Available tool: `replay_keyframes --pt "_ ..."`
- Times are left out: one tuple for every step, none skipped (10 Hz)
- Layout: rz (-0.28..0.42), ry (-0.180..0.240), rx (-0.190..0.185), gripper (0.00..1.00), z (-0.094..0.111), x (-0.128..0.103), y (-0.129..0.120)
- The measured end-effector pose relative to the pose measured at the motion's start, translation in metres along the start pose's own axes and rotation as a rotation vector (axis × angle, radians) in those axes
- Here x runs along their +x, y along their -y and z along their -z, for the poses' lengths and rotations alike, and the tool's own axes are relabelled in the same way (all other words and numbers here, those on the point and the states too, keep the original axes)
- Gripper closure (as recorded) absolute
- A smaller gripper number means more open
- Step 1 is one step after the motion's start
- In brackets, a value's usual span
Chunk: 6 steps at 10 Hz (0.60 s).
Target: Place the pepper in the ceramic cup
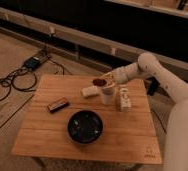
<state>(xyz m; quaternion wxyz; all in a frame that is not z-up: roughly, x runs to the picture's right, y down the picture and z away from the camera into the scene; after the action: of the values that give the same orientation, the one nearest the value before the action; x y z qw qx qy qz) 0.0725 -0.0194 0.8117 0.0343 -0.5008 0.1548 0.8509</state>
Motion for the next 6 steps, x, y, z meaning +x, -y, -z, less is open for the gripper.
replay_keyframes --pt "-0.02 -0.019 -0.005 1.0 -0.001 -0.002 0.004" --pt "-0.039 -0.037 -0.009 1.0 -0.002 -0.003 0.009" --pt "-0.056 -0.057 -0.01 1.0 -0.004 -0.004 0.012" --pt "-0.073 -0.076 -0.009 1.0 -0.007 -0.005 0.016" --pt "-0.086 -0.09 -0.008 1.0 -0.008 -0.007 0.02" --pt "-0.096 -0.099 -0.008 1.0 -0.009 -0.009 0.022"
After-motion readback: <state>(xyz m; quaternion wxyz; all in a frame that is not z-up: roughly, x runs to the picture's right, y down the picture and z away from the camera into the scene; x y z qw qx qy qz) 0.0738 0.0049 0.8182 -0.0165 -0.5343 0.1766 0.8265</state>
